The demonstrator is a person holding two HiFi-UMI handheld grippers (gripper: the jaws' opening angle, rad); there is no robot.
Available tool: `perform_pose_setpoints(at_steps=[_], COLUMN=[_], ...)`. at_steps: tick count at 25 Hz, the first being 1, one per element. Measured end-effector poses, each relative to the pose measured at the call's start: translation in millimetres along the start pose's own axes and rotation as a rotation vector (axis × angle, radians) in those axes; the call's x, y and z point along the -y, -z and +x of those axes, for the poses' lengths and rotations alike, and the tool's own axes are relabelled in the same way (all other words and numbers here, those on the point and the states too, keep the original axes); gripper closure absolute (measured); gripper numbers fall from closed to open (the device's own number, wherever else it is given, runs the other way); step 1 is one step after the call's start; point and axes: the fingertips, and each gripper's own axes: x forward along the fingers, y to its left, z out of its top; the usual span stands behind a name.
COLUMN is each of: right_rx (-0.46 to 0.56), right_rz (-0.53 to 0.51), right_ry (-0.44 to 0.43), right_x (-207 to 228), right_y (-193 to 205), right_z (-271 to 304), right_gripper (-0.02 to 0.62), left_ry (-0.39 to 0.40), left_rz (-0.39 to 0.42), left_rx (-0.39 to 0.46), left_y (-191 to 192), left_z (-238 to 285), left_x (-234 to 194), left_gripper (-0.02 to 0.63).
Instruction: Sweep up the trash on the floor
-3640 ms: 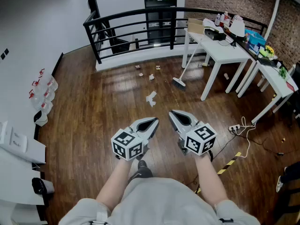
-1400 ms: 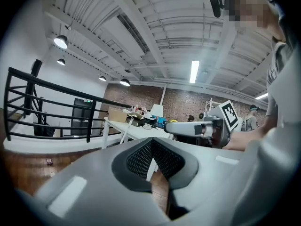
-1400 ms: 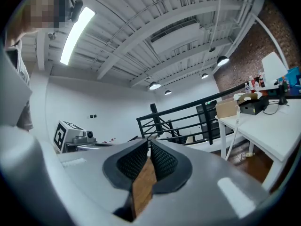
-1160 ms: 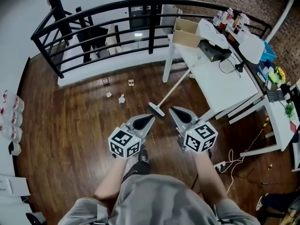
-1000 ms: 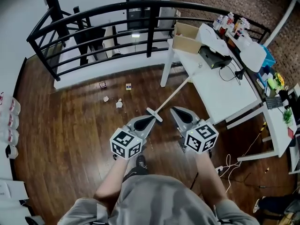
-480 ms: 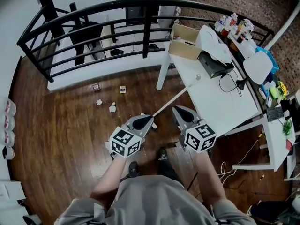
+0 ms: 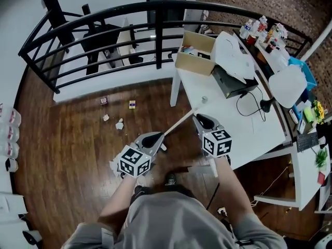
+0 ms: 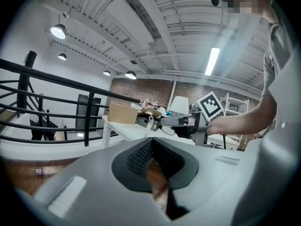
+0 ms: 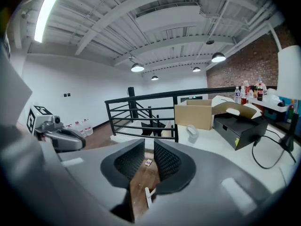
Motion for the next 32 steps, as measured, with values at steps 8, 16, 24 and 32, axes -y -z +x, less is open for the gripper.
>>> perform_pose_setpoints(at_steps=[8,16,24,32], right_rx=[-0.101,-0.187,-0.227,-0.230], right_rz=[0.055,0.026,-0.021,-0.137], right_ry=[0.025,-0.052,-0.151,-0.298], right_x=[83.6,106.2,67.4,-15.4], right_y=[27.0,45.7,53.8,46.5], right_z=[46.2,98.4,116.9,120.1], right_gripper=[0.380,0.376,0.455,0.506], left_ry=[-0.064,-0.157,-0.220,-0.312], left_rz=[-0.055,-0.083,-0.142,-0.227], left_rx=[-0.045,-0.072,-0.080,-0.061], left_y=[22.0,28.4,50.2,77.1], left_z=[44.8,43.6,22.6,-23.8], left_x=[-1.8,-20.8,-30.3,-40.4], left_gripper=[0.601,0.601,0.601,0.601])
